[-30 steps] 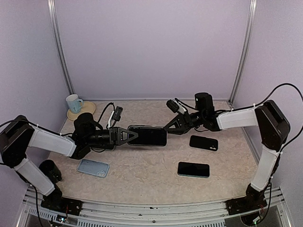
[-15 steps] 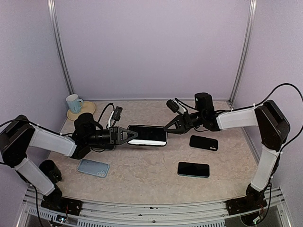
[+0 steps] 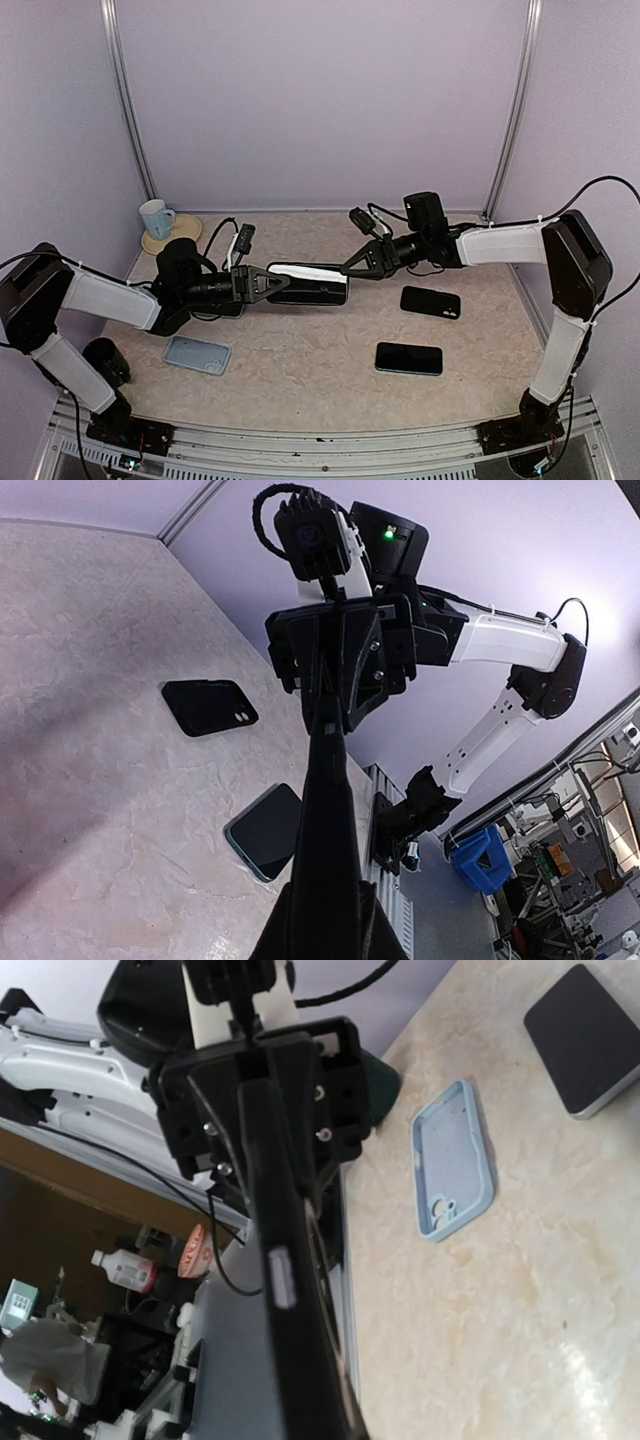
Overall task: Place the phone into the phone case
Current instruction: Press the corner of the phone case at the bottom right corner of the phone case, then press the corner of the phone case at the bottom left corner of the phone case.
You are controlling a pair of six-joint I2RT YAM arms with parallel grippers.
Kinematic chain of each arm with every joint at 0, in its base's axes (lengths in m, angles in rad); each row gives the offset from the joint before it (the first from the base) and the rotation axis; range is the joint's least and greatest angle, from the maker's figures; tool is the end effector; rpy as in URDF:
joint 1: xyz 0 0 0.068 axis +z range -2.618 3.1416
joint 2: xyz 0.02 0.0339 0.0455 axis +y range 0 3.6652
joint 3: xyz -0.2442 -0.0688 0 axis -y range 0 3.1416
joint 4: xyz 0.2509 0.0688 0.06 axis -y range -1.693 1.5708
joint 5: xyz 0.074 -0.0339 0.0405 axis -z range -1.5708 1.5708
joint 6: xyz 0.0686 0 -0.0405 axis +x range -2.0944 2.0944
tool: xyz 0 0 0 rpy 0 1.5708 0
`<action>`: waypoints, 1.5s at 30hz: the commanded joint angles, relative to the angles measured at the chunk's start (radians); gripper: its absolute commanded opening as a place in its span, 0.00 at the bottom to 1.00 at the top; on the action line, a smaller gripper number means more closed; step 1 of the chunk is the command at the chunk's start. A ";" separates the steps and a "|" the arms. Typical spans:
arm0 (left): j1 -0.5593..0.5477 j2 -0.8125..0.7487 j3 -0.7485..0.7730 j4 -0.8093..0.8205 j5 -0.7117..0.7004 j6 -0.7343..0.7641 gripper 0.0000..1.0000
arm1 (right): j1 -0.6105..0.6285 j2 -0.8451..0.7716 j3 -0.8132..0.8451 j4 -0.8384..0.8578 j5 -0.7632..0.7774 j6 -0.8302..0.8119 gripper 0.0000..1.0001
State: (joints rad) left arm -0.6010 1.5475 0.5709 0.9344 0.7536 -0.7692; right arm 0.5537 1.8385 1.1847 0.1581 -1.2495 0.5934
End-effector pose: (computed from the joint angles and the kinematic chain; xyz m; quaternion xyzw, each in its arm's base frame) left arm 0.2443 -0.2244 0.1781 0.1973 0.6902 -0.6128 0.3302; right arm 0.3097 0.2680 0.1985 -0.2856 0.7025 0.6474 0.0762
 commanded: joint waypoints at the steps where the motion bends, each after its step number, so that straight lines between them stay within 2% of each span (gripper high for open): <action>1: 0.004 -0.005 -0.008 0.065 -0.044 0.021 0.00 | 0.011 -0.038 0.015 -0.053 0.026 0.001 0.26; 6: 0.010 -0.010 -0.029 0.153 -0.056 -0.016 0.00 | 0.011 -0.051 -0.017 -0.047 0.033 -0.004 0.45; 8: 0.012 -0.013 -0.037 0.184 -0.063 -0.029 0.00 | 0.011 -0.058 -0.035 -0.034 0.034 -0.001 0.49; 16: 0.015 -0.010 -0.048 0.259 -0.069 -0.065 0.00 | 0.021 -0.073 -0.116 0.048 0.040 0.031 0.53; 24: 0.015 -0.009 -0.051 0.262 -0.070 -0.071 0.00 | 0.051 -0.052 -0.103 0.078 0.051 0.055 0.53; 27: 0.015 -0.009 -0.054 0.261 -0.072 -0.071 0.00 | 0.054 -0.049 -0.099 0.102 0.048 0.076 0.47; 37: 0.015 -0.005 -0.053 0.234 -0.088 -0.062 0.00 | 0.064 -0.036 -0.092 0.118 0.033 0.091 0.13; 45: 0.018 0.006 -0.043 0.196 -0.099 -0.055 0.00 | 0.066 -0.035 -0.085 0.133 0.028 0.101 0.01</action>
State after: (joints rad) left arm -0.5880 1.5475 0.5140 1.1110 0.6819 -0.8459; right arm 0.6003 1.7981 1.0760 0.2459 -1.1954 0.6788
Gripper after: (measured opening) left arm 0.102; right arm 0.083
